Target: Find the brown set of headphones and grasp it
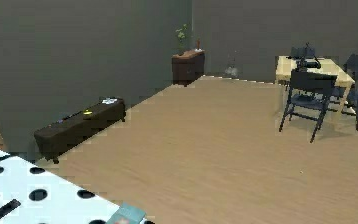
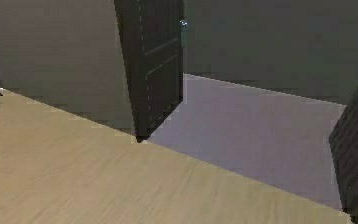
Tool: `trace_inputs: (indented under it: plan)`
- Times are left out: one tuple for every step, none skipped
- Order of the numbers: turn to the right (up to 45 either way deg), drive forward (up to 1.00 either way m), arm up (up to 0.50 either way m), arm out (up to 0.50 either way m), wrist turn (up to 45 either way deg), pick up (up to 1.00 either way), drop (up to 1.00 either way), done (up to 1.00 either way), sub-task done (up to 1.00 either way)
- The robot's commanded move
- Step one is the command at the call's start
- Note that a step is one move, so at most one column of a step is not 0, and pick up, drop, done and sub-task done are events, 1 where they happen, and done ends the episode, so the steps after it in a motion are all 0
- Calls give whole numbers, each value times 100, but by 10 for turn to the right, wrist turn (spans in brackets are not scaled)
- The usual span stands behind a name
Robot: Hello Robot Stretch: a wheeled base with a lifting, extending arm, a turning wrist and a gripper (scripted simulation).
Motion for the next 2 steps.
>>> trace_inputs:
  plan:
    - [450, 0, 0, 0, 0, 0, 0, 0, 0]
    - [450, 0, 0, 0, 0, 0, 0, 0, 0]
